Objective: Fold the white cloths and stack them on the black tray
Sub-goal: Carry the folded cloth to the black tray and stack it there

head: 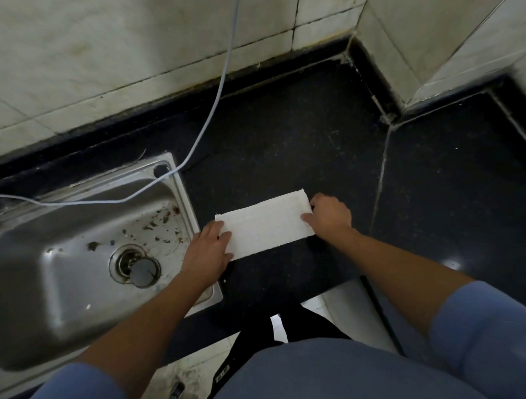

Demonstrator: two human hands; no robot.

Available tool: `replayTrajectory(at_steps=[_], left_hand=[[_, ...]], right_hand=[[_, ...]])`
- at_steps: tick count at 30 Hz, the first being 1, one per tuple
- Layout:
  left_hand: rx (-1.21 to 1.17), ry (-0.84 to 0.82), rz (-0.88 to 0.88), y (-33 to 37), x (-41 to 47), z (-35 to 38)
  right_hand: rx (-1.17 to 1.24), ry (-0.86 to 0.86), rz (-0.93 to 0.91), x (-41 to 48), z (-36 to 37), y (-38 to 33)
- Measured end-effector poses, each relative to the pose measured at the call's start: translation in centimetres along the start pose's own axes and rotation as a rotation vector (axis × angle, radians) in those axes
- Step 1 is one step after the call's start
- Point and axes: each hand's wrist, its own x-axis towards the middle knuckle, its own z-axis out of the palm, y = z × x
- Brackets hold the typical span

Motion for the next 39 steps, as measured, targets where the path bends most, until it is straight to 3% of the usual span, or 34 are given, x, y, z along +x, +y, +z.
replayTrajectory(at_steps=[5, 9, 11, 16, 22, 29, 34, 36, 39], left_hand=[[0.027, -0.06, 0.011, 1.0, 0.5, -0.1], [-0.014, -0.074, 0.029, 2.8, 1.2, 0.1], [-0.05, -0.049, 0.037, 3.1, 1.2, 0.1], [-0.13, 0.054, -0.012, 1.1, -0.1, -0.4], [-0.191, 0.09, -0.12, -2.0, -2.4, -1.0], [-0.204, 0.099, -0.153, -2.8, -4.3, -0.2], [-0.202, 0.081, -0.123, -2.3, -3.7, -0.3], [-0.192, 0.089, -0.068, -1.4, -2.9, -0.7], [-0.158, 0.086, 0.042, 0.6, -1.2, -1.2]], right_hand=[[0.371, -0.091, 0.209, 1.2, -0.8, 0.6], [0.86, -0.152, 0.387, 0.1, -3.3, 1.9], [0.949, -0.203, 0.384, -0.7, -4.7, 2.1], [0.782, -0.14, 0.144, -2.1, -5.0, -0.8], [0.466, -0.212, -0.079, -3.6, -0.9, -7.6], [0.228, -0.202, -0.112, -3.7, 3.3, -10.8], [0.241, -0.226, -0.144, -3.5, 4.0, -10.1], [0.196, -0.159, -0.222, -3.7, 3.3, -8.6], [-0.057, 0.037, -0.432, -3.9, 2.2, -6.0]])
